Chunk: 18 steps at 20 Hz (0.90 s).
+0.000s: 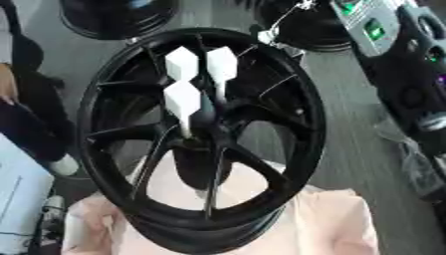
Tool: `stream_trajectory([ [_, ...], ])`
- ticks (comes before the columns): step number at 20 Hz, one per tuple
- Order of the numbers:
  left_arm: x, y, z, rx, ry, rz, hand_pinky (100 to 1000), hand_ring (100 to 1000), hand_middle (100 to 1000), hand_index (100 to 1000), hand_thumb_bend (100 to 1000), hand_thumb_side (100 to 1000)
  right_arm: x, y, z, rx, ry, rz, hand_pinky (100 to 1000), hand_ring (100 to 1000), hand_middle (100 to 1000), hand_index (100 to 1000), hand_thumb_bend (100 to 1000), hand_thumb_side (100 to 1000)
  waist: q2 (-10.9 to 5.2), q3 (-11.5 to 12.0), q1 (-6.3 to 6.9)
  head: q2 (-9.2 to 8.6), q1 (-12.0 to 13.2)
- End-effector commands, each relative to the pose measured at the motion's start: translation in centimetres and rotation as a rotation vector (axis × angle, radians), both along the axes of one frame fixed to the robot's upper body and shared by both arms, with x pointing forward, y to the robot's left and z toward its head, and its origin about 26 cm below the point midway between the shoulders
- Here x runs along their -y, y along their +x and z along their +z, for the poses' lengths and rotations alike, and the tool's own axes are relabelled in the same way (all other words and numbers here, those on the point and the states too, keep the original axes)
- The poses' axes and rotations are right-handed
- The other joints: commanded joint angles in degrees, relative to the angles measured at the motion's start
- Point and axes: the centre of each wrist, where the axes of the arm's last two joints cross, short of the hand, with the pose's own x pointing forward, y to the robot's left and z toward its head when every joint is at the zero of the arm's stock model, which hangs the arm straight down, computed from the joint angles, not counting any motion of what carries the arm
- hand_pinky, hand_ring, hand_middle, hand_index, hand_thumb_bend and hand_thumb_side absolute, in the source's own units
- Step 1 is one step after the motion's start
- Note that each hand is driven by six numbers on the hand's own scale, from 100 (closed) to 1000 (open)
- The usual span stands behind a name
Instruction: Pull the pin out of the wheel hub.
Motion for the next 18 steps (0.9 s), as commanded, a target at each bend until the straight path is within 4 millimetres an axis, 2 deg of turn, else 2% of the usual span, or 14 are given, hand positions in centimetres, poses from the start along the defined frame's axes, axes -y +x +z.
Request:
stream_trajectory([
  [1, -0.5, 0.0, 0.6, 0.015, 0.008, 0.011, 553, 758, 642, 685, 207, 800, -0.2, -0.8, 1.8, 0.033, -0.041, 0.046, 860, 844, 786, 912, 100, 495, -1.19, 0.2, 0.14, 0.32, -0.4],
  [3, -0.6, -0.1, 0.5, 0.012, 0.006, 0.015, 553, 758, 641, 684, 208, 800, -0.4, -0.8, 1.7, 0.023, -0.064, 0.07, 869, 850, 788, 919, 102, 504, -1.19, 0.3, 0.05, 0.32, -0.4],
  [4, -0.6, -0.1, 0.5, 0.01, 0.004, 0.018, 552, 758, 641, 684, 209, 801, -0.5, -0.9, 1.7, 0.017, -0.073, 0.082, 872, 851, 785, 919, 152, 465, -1.19, 0.4, 0.02, 0.32, -0.4],
  [6, -0.7, -0.1, 0.4, 0.008, 0.001, 0.022, 552, 758, 640, 684, 208, 802, -0.6, -0.9, 1.6, -0.001, -0.085, 0.104, 876, 852, 787, 922, 150, 448, -1.19, 0.5, -0.03, 0.32, -0.4],
  [7, -0.7, -0.2, 0.4, 0.007, 0.001, 0.024, 552, 758, 639, 684, 208, 802, -0.7, -0.9, 1.5, -0.015, -0.09, 0.118, 877, 846, 786, 921, 167, 400, -1.21, 0.6, -0.07, 0.32, -0.4],
  [9, -0.9, -0.2, 0.2, 0.002, -0.001, 0.031, 551, 758, 638, 683, 209, 804, -0.8, -1.0, 1.6, -0.032, -0.091, 0.144, 876, 838, 785, 919, 174, 358, -1.24, 0.7, -0.11, 0.32, -0.4],
  [13, -1.0, -0.3, -0.1, -0.008, -0.002, 0.038, 551, 758, 637, 683, 208, 806, -1.4, -1.4, 1.6, -0.04, -0.093, 0.194, 876, 841, 787, 921, 161, 334, -1.23, 0.7, -0.11, 0.32, -0.7],
  [18, -1.2, -0.4, -0.4, -0.019, -0.002, 0.045, 550, 758, 635, 683, 207, 808, -2.1, -1.7, 1.2, -0.048, -0.104, 0.25, 874, 839, 788, 921, 123, 359, -1.32, 0.5, -0.14, 0.32, -0.8],
])
